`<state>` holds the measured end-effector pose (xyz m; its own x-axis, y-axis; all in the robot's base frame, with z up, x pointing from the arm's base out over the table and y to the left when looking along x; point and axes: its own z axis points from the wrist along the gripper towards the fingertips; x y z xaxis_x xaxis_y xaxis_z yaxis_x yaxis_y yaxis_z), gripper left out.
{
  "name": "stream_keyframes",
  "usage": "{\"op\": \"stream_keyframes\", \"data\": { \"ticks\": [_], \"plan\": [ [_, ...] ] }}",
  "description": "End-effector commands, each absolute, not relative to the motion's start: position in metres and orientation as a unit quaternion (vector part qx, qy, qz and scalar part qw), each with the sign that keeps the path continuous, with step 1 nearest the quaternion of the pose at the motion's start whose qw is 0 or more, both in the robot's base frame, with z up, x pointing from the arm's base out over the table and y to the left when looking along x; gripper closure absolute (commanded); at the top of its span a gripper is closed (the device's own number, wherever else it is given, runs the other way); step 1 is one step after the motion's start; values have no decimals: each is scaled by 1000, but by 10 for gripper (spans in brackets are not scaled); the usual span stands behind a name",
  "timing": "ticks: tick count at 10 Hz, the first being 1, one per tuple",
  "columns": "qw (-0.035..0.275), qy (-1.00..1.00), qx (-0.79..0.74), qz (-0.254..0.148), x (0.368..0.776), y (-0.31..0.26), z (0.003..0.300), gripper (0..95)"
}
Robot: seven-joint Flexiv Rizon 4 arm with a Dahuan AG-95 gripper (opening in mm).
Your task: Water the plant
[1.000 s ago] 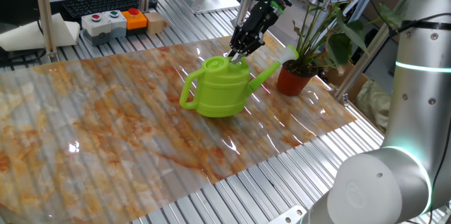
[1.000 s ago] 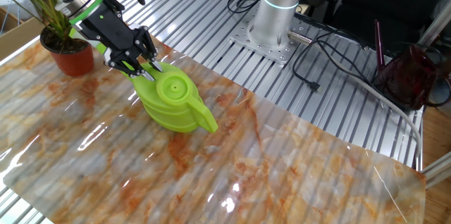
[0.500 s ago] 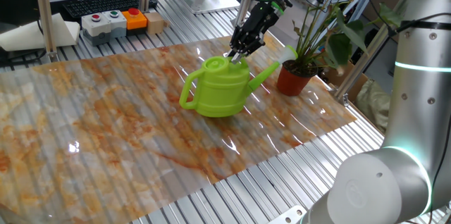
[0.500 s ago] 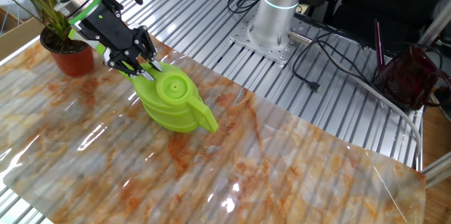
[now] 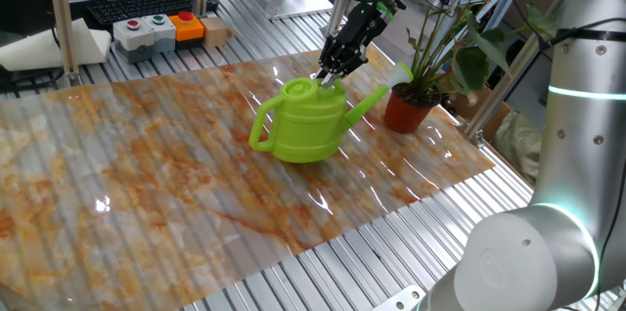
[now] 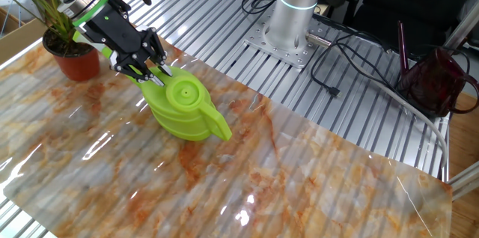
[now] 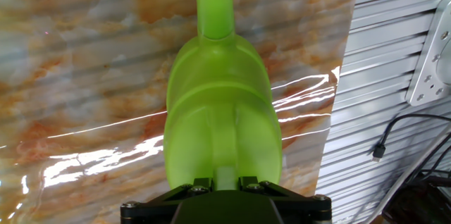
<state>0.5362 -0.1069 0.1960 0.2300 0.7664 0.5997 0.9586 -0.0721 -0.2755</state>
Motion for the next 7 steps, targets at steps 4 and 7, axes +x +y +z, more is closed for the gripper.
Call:
{"op": "stream_keyframes", "data": {
  "ticks": [4, 7],
  "plan": [
    [316, -604, -716, -150, 536, -106, 197, 950],
    [316, -607, -713, -152, 536, -106, 197, 950]
  ]
}}
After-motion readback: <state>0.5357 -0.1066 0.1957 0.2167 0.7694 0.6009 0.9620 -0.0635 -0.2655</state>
